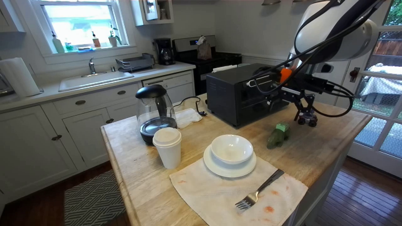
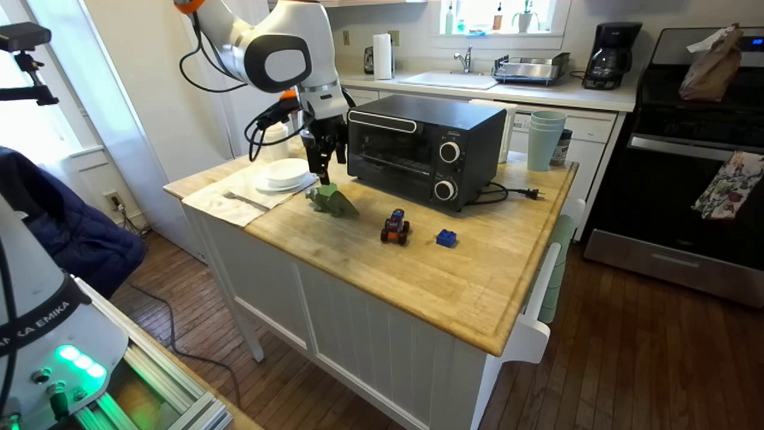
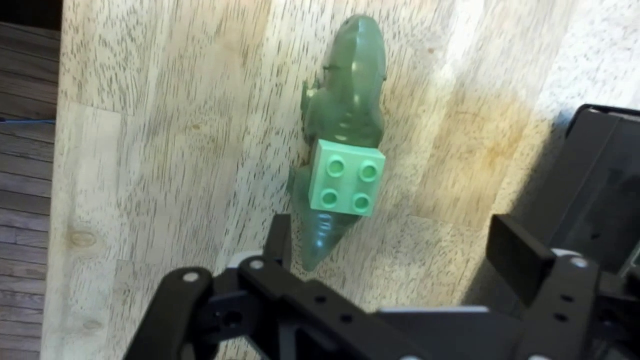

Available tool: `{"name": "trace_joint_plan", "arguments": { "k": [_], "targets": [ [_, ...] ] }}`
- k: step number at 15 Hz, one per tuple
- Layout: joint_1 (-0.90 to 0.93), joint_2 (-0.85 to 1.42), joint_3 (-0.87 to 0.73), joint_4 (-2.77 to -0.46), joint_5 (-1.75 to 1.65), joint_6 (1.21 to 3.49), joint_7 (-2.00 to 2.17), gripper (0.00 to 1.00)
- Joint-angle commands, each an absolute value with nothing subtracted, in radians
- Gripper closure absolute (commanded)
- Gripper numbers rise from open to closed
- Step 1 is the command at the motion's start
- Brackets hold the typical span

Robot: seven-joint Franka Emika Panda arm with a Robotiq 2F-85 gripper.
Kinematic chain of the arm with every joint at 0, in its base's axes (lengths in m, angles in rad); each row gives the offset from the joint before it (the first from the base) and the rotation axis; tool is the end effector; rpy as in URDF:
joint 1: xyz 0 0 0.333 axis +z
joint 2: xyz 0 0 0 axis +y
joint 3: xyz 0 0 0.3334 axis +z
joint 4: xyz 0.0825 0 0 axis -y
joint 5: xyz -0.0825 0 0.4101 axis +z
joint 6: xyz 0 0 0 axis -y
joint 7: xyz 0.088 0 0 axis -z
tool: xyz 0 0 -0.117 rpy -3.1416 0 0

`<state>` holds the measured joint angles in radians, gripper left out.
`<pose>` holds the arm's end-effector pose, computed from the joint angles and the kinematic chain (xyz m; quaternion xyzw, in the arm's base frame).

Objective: Lift the green building block and put it on the dinosaur toy

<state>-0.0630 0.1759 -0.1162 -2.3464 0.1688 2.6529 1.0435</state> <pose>0.5376 -0.1018 0.2568 -0.7743 0.6284 -0.0458 0.0590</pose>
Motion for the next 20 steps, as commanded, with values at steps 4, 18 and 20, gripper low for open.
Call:
{"name": "trace_joint_plan", "arguments": {
  "k": [4, 18, 20],
  "targets": [
    [-0.078, 0.098, -0.105, -2.362, 0.243, 2.587, 0.828, 0.00],
    [-0.097, -0.001, -0.122, -2.358, 0.228, 2.438, 0.557, 0.00],
    [-0.103, -0.014, -0.126, -2.358, 0.204, 2.407, 0.531, 0.00]
  ]
}}
